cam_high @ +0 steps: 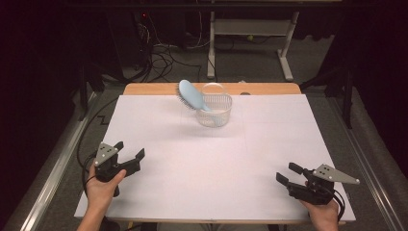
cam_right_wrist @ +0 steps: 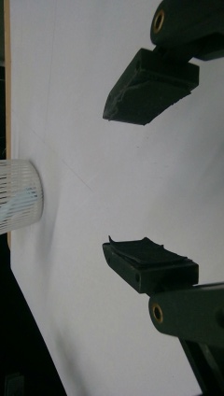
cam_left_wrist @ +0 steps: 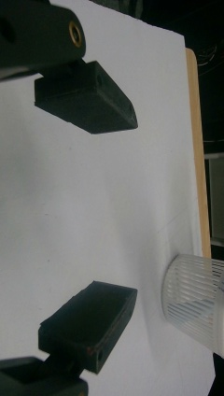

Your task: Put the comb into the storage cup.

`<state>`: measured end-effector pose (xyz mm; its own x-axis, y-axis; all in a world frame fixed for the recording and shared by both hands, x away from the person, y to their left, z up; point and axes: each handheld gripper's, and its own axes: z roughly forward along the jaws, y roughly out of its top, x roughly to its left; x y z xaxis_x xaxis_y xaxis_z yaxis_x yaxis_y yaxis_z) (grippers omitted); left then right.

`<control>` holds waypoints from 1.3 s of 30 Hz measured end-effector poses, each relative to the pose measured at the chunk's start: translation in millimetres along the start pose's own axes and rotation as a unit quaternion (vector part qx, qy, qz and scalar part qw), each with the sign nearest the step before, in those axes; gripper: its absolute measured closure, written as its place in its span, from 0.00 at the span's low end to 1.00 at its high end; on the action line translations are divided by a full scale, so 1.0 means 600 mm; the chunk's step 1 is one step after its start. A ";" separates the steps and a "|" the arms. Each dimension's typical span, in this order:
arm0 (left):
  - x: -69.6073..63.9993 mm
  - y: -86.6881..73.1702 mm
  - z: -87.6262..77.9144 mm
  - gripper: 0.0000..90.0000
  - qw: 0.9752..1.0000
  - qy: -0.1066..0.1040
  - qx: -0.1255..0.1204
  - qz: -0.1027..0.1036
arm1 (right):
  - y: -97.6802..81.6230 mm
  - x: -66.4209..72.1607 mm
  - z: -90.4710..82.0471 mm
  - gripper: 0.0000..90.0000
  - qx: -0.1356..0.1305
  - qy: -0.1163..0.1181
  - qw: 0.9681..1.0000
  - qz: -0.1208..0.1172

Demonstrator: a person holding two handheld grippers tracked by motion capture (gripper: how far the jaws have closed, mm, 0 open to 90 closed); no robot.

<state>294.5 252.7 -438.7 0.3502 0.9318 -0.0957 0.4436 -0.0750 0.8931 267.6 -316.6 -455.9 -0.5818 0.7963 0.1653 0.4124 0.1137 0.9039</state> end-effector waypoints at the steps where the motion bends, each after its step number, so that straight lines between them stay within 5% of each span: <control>1: 0.000 -0.001 0.000 0.20 1.000 0.000 0.000 0.001 | 0.000 0.000 0.000 0.35 0.000 0.000 1.000 0.000; 39: -0.006 -0.048 0.022 0.22 1.000 -0.002 0.000 -0.013 | -0.001 0.000 0.001 0.35 0.001 -0.001 1.000 0.002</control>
<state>291.5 246.9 -469.9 0.3416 0.9320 -0.1210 0.4522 -0.0501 0.8905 267.7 -316.3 -456.8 -0.5788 0.7979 0.1683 0.4158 0.1112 0.9026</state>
